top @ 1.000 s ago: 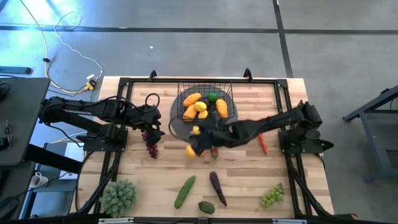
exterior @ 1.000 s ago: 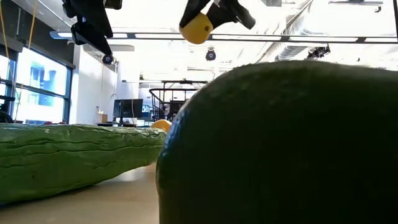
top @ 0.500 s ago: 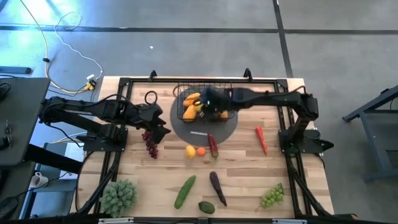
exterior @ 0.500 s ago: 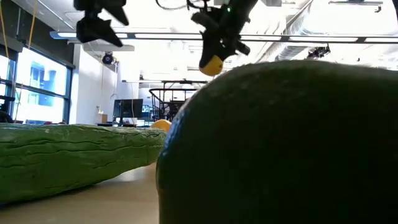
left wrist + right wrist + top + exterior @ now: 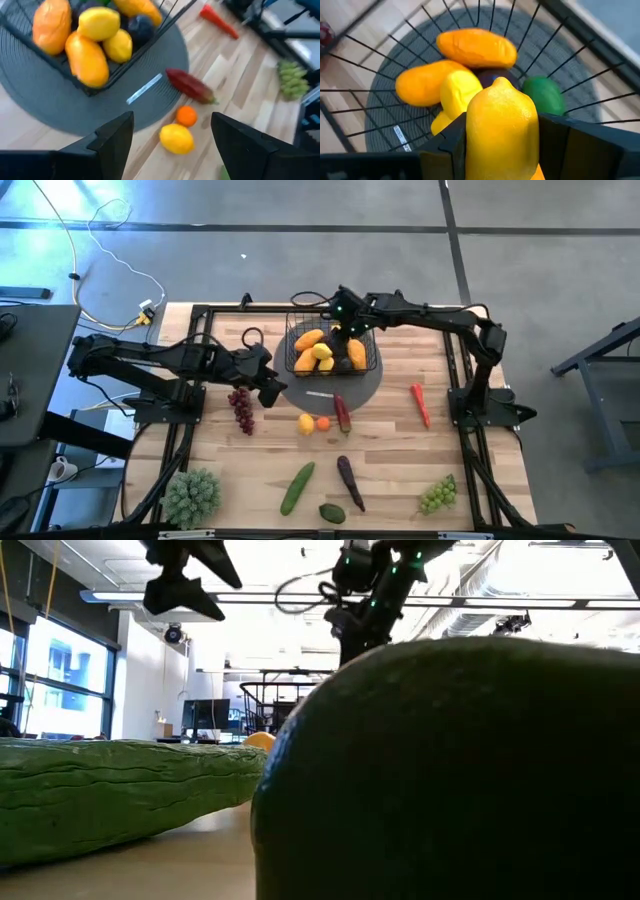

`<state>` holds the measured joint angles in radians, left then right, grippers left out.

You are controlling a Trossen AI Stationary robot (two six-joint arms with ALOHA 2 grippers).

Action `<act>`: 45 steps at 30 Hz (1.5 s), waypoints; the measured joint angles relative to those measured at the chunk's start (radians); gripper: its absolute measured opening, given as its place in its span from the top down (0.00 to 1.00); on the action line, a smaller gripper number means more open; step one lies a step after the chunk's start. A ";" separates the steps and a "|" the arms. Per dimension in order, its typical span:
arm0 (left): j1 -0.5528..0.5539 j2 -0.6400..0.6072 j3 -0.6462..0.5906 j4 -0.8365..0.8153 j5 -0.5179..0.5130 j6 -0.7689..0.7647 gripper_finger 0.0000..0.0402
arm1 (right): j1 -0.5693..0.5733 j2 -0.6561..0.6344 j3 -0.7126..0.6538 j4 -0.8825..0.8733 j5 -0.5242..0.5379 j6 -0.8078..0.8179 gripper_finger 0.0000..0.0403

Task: Build produce basket
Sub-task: Put the yellow lemon into the black wire basket

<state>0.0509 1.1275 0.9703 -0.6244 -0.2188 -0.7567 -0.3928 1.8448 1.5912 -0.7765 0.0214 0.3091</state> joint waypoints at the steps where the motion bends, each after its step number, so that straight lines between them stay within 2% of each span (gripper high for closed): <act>1: 0.000 0.006 -0.001 -0.008 0.000 0.000 0.37 | -0.007 0.010 -0.003 -0.001 -0.014 0.000 0.63; 13: -0.001 0.107 0.000 -0.007 -0.004 0.016 0.37 | -0.013 0.094 -0.004 0.006 -0.079 -0.030 0.63; 21: -0.001 0.150 0.000 0.000 0.002 0.044 0.37 | -0.011 0.145 -0.004 -0.020 -0.083 -0.030 0.62; 31: -0.002 0.152 0.000 0.004 0.006 0.061 0.37 | -0.005 0.135 -0.003 -0.044 -0.085 -0.020 0.39; 38: -0.008 0.152 0.000 0.002 0.032 0.215 0.37 | 0.001 0.093 -0.003 -0.098 -0.104 0.046 0.37; 45: -0.009 0.152 0.000 0.002 0.138 0.525 0.37 | 0.027 0.027 -0.003 -0.088 -0.082 0.199 0.36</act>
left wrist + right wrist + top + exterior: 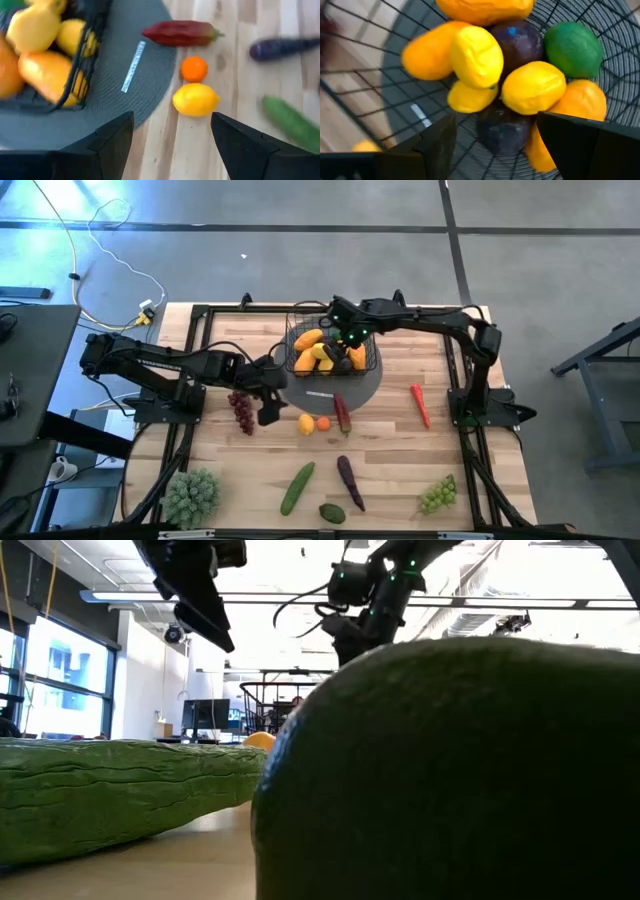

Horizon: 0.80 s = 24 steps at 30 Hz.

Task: Build produce basket
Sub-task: Put the yellow lemon into the black wire basket

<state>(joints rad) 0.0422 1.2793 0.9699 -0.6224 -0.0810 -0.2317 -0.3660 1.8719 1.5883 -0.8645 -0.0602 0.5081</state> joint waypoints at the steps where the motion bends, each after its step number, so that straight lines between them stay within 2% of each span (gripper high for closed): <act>1: 0.000 0.000 0.000 0.000 0.006 0.047 0.37 | 0.007 -0.009 0.000 0.001 0.001 0.027 0.36; 6: 0.000 0.000 0.000 0.010 0.048 0.274 0.37 | 0.058 -0.045 0.000 0.016 0.023 0.146 0.36; 14: 0.000 0.000 0.000 0.065 0.108 0.610 0.37 | 0.172 -0.080 0.001 0.017 0.204 0.387 0.36; 19: 0.000 0.019 0.000 0.070 0.118 0.744 0.37 | 0.214 -0.083 0.001 0.001 0.253 0.482 0.36; 24: 0.000 0.069 0.000 0.074 0.204 0.807 0.37 | 0.223 -0.097 0.001 -0.084 0.341 0.581 0.36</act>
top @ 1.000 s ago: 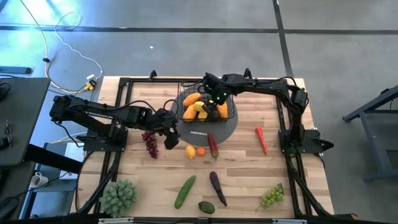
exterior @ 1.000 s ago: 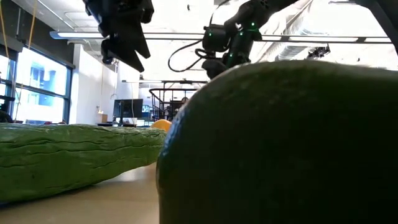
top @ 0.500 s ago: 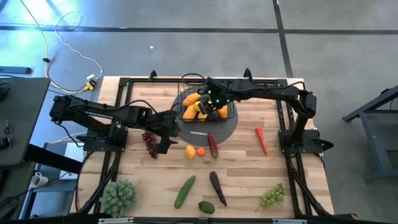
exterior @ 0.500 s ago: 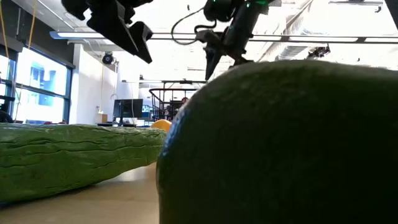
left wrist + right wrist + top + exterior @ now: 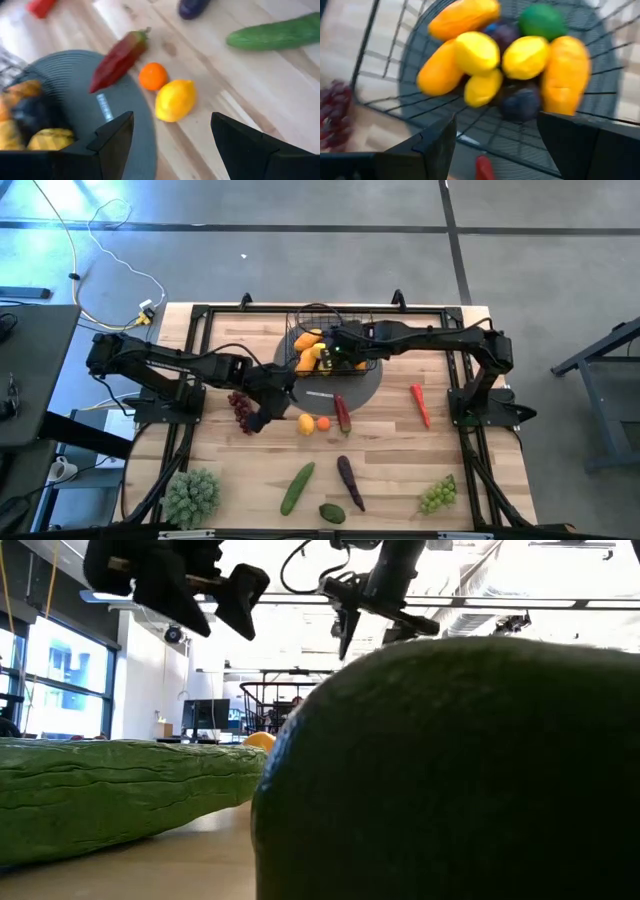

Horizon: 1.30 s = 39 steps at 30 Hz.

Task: Build produce basket
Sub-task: Put the yellow lemon into the black wire basket

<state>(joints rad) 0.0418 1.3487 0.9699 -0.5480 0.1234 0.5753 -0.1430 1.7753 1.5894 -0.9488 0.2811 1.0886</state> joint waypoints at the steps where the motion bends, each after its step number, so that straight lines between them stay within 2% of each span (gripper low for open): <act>1: 0.000 0.013 0.000 0.001 0.010 0.005 0.37 | -0.001 -0.005 0.000 -0.017 0.016 0.012 0.36; 4: 0.000 0.054 0.000 0.009 0.014 0.018 0.37 | -0.006 -0.030 0.000 -0.039 0.057 0.015 0.36; 12: 0.000 0.168 0.000 0.105 0.014 0.039 0.37 | -0.014 -0.073 0.000 -0.046 0.084 0.013 0.36; 26: -0.009 0.307 0.000 0.180 0.014 0.040 0.37 | -0.014 -0.073 0.000 -0.076 0.084 0.011 0.36; 30: -0.026 0.341 0.000 0.192 0.014 0.093 0.37 | -0.014 -0.072 0.000 -0.082 0.084 0.011 0.36; 39: -0.074 0.377 -0.001 0.264 -0.090 0.125 0.37 | -0.013 -0.072 0.000 -0.086 0.084 0.011 0.36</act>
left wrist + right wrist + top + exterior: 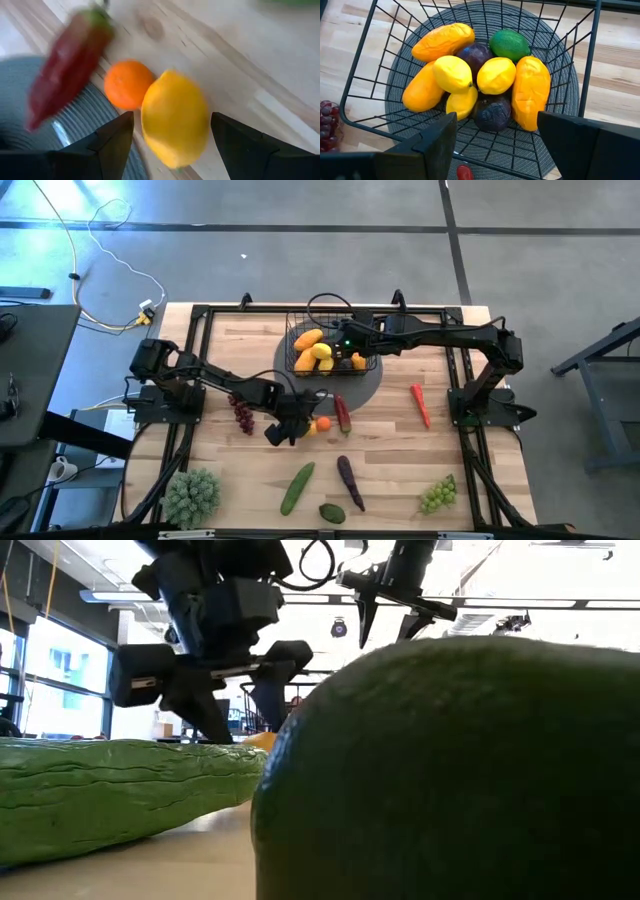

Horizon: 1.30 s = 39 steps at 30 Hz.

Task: Build produce basket
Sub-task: Put the yellow lemon into the black wire basket

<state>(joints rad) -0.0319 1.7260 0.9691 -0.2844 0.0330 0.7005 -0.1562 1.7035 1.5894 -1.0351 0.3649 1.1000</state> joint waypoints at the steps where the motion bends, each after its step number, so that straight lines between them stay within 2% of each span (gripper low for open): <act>1: -0.003 0.000 0.001 0.013 0.002 0.010 0.37 | 0.000 0.000 0.000 0.000 0.000 0.000 0.36; 14: -0.004 0.016 0.001 0.082 0.007 0.036 0.37 | 0.000 0.000 0.000 -0.010 0.000 -0.008 0.36; 27: -0.002 0.085 0.001 0.087 -0.021 -0.067 0.37 | 0.007 0.001 0.000 -0.020 -0.003 -0.019 0.36; 39: 0.001 0.047 0.000 0.061 -0.022 -0.231 0.50 | 0.007 -0.004 -0.001 -0.023 -0.007 -0.088 0.36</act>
<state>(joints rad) -0.0308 1.7733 0.9695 -0.2237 0.0108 0.4690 -0.1493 1.6999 1.5883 -1.0580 0.3580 1.0118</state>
